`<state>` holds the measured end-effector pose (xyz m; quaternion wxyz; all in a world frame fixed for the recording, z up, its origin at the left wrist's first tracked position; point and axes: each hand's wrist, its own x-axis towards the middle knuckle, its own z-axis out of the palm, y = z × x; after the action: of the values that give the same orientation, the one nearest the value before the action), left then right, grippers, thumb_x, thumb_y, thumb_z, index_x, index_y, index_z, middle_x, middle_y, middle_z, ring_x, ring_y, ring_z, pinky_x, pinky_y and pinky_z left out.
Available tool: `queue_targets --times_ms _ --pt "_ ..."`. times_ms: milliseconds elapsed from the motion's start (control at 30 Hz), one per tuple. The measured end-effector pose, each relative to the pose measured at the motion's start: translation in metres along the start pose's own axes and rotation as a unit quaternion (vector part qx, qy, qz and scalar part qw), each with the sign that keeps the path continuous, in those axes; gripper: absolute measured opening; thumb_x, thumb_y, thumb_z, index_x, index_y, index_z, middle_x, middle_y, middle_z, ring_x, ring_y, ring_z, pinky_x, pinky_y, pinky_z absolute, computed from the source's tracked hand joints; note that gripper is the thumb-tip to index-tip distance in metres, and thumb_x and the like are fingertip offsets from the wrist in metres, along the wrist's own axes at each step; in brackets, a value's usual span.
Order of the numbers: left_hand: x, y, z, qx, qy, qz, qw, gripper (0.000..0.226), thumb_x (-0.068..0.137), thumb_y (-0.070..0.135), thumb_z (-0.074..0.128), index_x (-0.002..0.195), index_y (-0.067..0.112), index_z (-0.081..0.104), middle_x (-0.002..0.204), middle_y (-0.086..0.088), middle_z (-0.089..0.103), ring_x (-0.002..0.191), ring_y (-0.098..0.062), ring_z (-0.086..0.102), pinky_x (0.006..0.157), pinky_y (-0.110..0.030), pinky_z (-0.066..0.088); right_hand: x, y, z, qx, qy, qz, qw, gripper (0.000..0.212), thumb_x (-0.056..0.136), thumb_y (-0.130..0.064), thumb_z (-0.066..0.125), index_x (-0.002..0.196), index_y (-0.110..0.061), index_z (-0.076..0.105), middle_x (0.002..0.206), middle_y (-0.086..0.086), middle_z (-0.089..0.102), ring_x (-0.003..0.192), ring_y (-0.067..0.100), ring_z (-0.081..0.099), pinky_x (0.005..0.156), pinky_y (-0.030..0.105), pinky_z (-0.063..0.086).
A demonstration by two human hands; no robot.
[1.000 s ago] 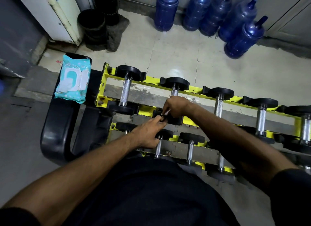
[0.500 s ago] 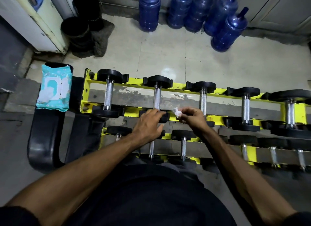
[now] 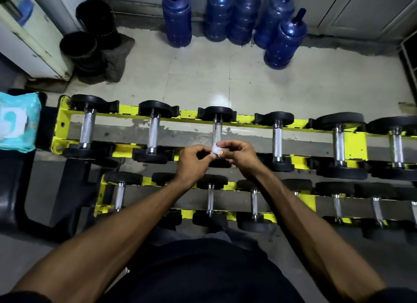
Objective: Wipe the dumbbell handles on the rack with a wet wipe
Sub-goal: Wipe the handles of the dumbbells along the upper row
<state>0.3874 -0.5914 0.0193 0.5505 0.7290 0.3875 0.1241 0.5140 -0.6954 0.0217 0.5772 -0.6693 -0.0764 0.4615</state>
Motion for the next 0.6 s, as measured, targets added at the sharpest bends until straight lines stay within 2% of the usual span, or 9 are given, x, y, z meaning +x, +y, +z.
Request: queue_targets --times_ms 100,200,267,333,400,533,600 --pt "0.001 0.008 0.020 -0.033 0.013 -0.029 0.999 0.011 0.080 0.012 0.081 0.089 0.018 0.078 0.080 0.012 0.074 0.075 -0.001 0.070 0.066 -0.012 0.052 0.001 -0.004 -0.019 -0.014 -0.008 -0.012 1.000 0.018 0.080 0.004 0.074 0.093 -0.009 0.074 0.086 0.008 0.074 0.077 0.019 0.069 0.077 0.035 0.057" --pt "0.001 0.015 0.033 -0.073 0.024 -0.060 0.995 0.011 0.080 0.006 0.080 0.086 0.014 0.076 0.081 0.005 0.075 0.073 -0.004 0.070 0.069 -0.017 0.055 0.000 -0.009 -0.030 -0.034 -0.018 -0.027 0.999 0.020 0.082 0.003 0.074 0.095 -0.011 0.074 0.087 0.007 0.074 0.074 0.016 0.069 0.075 0.033 0.059" --pt "0.001 0.020 0.037 -0.109 0.029 -0.091 0.990 0.015 0.080 0.001 0.079 0.083 0.015 0.074 0.083 0.000 0.075 0.069 -0.006 0.071 0.066 -0.019 0.057 0.000 -0.011 -0.035 -0.043 -0.031 -0.029 0.998 0.024 0.084 0.005 0.072 0.101 -0.012 0.073 0.096 0.012 0.073 0.079 0.019 0.068 0.077 0.039 0.060" --pt "0.003 0.024 0.038 -0.161 0.025 -0.118 0.980 0.015 0.079 -0.005 0.077 0.082 0.009 0.073 0.083 -0.007 0.074 0.065 -0.010 0.072 0.060 -0.021 0.057 0.000 -0.013 -0.039 -0.052 -0.046 -0.026 0.997 0.027 0.085 0.007 0.069 0.109 -0.005 0.072 0.104 0.016 0.072 0.083 0.022 0.068 0.079 0.042 0.059" --pt "0.005 0.029 0.038 -0.196 0.022 -0.146 0.969 0.012 0.080 -0.007 0.075 0.083 0.004 0.072 0.077 -0.007 0.073 0.060 -0.012 0.071 0.055 -0.021 0.055 0.001 -0.016 -0.041 -0.058 -0.060 -0.020 0.996 0.031 0.085 0.010 0.067 0.115 0.002 0.069 0.108 0.018 0.072 0.085 0.023 0.069 0.080 0.038 0.061" --pt "0.017 0.026 0.033 -0.164 0.002 -0.189 0.968 0.006 0.081 0.003 0.078 0.081 0.008 0.075 0.071 -0.009 0.074 0.061 -0.019 0.067 0.053 -0.025 0.055 0.008 -0.019 -0.049 -0.105 -0.104 -0.022 0.989 0.041 0.080 0.014 0.069 0.117 -0.004 0.070 0.111 0.011 0.073 0.096 0.027 0.071 0.085 0.038 0.060" --pt "0.023 0.025 0.029 -0.127 -0.032 -0.187 0.974 0.004 0.081 0.005 0.078 0.081 0.008 0.075 0.069 -0.007 0.073 0.062 -0.019 0.066 0.054 -0.025 0.056 0.014 -0.020 -0.050 -0.127 -0.107 -0.030 0.986 0.042 0.077 0.014 0.073 0.115 -0.003 0.071 0.108 0.011 0.074 0.095 0.027 0.072 0.083 0.038 0.060"
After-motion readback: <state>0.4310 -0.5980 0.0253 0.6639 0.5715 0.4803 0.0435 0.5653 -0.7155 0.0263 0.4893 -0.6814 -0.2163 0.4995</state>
